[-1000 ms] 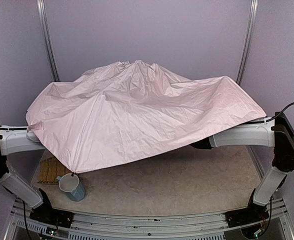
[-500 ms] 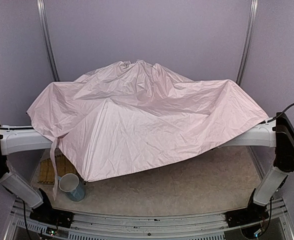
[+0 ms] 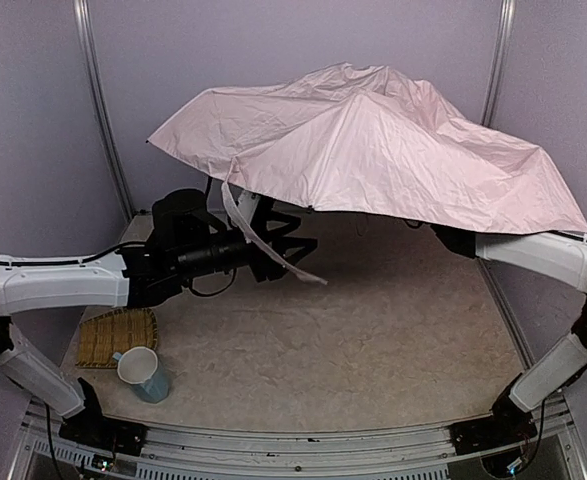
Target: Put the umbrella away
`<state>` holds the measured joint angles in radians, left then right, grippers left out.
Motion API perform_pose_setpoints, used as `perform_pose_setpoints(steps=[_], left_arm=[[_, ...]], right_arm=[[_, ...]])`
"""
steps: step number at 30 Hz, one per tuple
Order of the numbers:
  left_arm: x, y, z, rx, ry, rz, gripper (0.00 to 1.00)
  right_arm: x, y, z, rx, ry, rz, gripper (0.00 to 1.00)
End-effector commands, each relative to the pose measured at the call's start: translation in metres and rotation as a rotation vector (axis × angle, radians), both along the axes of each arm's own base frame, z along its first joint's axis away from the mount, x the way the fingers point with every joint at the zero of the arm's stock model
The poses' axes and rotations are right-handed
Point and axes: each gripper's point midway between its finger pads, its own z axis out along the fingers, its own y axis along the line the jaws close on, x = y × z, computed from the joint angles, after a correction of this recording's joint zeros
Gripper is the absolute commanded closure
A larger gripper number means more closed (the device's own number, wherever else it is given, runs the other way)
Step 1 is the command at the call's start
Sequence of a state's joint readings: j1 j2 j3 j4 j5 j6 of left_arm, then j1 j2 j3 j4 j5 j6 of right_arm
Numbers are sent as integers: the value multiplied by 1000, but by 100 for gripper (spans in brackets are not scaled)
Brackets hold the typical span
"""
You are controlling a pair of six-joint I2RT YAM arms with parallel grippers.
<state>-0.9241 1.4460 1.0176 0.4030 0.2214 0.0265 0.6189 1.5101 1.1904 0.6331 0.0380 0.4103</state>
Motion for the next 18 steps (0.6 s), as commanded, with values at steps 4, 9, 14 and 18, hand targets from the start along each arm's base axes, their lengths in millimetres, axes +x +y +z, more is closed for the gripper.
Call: perform_pose_setpoints(steps=[4, 9, 14, 18], left_arm=[[-35, 10, -21, 85, -95, -106, 33], [-42, 40, -44, 159, -141, -84, 20], [-63, 58, -52, 175, -174, -132, 9], [-81, 66, -70, 214, -190, -201, 1]], right_arm=[[-28, -77, 99, -145, -271, -106, 100], [-31, -84, 96, -422, -313, -52, 100], [-25, -93, 112, -524, -311, -84, 100], [-18, -97, 128, -552, -313, -124, 100]])
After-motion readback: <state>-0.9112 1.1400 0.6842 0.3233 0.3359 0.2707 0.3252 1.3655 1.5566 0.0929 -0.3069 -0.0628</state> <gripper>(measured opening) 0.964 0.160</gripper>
